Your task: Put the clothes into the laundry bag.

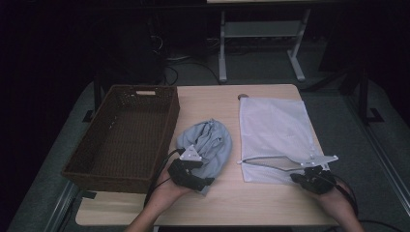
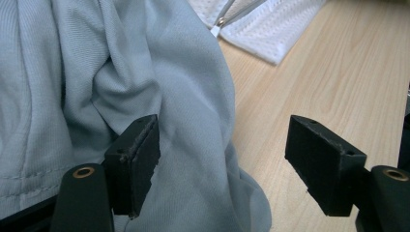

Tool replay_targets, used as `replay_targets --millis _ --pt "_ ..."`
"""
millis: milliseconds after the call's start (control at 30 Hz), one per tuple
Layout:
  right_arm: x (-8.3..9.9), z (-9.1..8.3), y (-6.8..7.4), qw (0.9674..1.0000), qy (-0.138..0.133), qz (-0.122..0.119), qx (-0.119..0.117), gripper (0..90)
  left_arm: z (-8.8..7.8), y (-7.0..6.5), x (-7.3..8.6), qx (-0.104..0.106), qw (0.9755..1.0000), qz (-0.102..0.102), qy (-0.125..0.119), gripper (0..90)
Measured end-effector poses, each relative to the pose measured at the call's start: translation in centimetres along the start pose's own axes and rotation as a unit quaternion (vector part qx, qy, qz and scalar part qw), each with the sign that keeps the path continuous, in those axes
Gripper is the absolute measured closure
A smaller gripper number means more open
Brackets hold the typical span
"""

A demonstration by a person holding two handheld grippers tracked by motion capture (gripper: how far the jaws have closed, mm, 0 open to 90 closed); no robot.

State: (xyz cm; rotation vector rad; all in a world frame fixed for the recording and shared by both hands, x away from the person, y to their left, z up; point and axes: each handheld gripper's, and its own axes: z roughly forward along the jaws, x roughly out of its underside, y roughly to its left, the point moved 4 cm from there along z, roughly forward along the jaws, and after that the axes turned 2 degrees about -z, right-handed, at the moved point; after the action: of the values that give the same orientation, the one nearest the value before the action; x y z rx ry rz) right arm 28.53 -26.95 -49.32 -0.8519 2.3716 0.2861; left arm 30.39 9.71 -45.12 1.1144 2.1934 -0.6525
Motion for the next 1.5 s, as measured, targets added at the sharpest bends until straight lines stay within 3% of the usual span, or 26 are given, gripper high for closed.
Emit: replay_targets --millis 333,467,567,1100,1200,1333,1400,1500 --pt "-1.5 1.0 4.2 0.9972 0.002 -0.059 -0.047 89.6 0.0 0.0 0.0 -0.002 1.0000 -0.001 -0.002 27.6" --pt "-1.9 1.3 5.5 0.9954 0.001 -0.071 -0.064 89.6 0.0 0.0 0.0 -0.001 1.0000 -0.001 -0.002 27.6" --pt "-2.5 1.8 7.1 0.9925 0.001 -0.091 -0.083 89.6 -0.1 0.0 0.0 -0.001 1.0000 -0.001 -0.001 27.6" --pt "-4.3 3.1 12.3 0.9803 -0.003 -0.144 -0.135 89.5 0.0 0.0 0.0 -0.001 1.0000 -0.001 0.001 27.6" --pt "-4.4 3.2 12.5 0.9795 -0.005 -0.149 -0.136 88.1 0.0 0.0 0.0 0.000 1.0000 0.000 0.003 27.7" --pt "-4.4 2.7 12.0 0.9809 -0.010 -0.138 -0.137 81.4 0.0 0.0 0.0 0.000 1.0000 -0.001 0.000 27.7" --pt "-4.9 1.2 10.9 0.9820 -0.045 -0.110 -0.146 72.6 -0.1 0.0 0.0 -0.001 1.0000 -0.002 -0.001 27.7" --pt "-5.3 0.2 10.0 0.9829 -0.072 -0.101 -0.136 63.8 -0.1 0.1 0.0 -0.001 1.0000 -0.001 -0.001 27.7"
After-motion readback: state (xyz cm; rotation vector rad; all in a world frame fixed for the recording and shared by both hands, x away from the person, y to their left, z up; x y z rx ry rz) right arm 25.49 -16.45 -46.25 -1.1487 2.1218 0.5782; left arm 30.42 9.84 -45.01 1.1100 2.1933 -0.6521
